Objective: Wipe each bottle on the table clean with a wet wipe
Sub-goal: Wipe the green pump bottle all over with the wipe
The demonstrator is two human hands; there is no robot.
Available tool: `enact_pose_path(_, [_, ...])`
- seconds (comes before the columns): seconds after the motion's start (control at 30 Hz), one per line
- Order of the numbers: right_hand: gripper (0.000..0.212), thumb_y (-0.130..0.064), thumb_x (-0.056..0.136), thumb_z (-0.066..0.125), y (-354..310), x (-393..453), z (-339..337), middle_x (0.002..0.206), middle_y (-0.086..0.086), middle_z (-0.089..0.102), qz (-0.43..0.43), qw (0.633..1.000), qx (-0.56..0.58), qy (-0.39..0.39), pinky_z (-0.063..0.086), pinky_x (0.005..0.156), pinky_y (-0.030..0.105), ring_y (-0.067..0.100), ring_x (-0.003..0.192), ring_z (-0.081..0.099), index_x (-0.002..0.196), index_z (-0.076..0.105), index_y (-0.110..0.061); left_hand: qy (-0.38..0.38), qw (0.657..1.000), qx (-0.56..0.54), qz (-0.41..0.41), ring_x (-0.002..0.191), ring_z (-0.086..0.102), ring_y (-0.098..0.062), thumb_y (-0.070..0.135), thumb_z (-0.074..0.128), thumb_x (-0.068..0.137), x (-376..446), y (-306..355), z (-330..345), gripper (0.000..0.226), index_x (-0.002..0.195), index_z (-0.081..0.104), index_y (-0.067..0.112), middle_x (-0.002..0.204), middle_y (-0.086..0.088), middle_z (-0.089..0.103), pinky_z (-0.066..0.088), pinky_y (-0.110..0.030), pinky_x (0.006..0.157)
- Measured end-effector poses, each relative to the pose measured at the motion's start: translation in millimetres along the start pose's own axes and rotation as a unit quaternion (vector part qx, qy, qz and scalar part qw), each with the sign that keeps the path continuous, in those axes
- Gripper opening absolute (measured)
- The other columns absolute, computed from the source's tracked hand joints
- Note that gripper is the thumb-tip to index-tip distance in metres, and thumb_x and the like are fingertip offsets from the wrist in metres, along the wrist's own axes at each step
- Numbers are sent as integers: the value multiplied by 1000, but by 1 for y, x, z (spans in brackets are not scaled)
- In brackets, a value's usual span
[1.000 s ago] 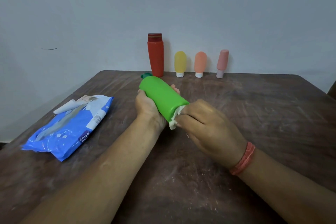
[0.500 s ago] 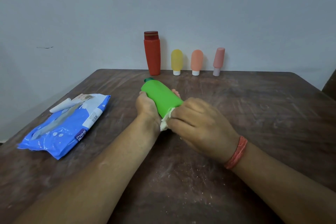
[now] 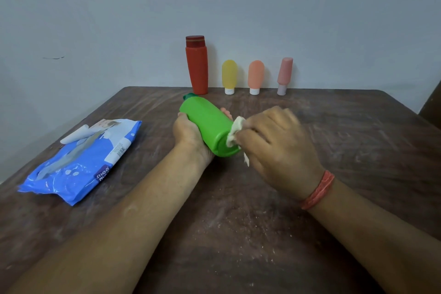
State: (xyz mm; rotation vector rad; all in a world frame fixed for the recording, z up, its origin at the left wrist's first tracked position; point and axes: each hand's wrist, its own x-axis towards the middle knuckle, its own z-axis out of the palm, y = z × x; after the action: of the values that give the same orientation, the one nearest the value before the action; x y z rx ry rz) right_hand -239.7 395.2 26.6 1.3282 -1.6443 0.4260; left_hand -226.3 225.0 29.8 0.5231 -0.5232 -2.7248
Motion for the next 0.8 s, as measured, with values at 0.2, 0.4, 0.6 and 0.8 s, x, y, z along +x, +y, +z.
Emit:
enact_pose_path(0.2, [19,-6,97,59,-16,3,6,83,5,65,-56,998,-1,9,39,64,40,27,72,55,81,70,-11,7,999,28,-22,74,67,-32,57,30,103,-7,-6,-3,72,113,56,-9,84,-23,69,56,-41,74])
enact_pose_path(0.4, [19,-7,96,59,-3,-4,2,82,8,61,-1,1000,-2,18,36,64,41,29,71,51,78,65,-9,-4,1000,0,-14,68,67,-31,59,27,104,1,-2,1,74,107,58,-8,91,-25,68,56,-43,75])
enact_pose_path(0.6, [15,-13,97,57,-4,0,4,87,6,62,8,1000,-4,1,36,68,43,28,75,51,86,67,-10,-78,996,-7,-48,75,68,-34,59,24,103,2,6,-3,78,125,57,-9,103,-27,67,60,-40,70])
enact_pose_path(0.8, [8,-10,93,62,1,-8,10,88,-2,55,264,940,217,6,39,70,23,12,78,50,86,58,-11,-155,982,111,-13,80,69,-30,66,10,102,5,11,-10,92,136,57,-6,112,-23,68,61,-34,70])
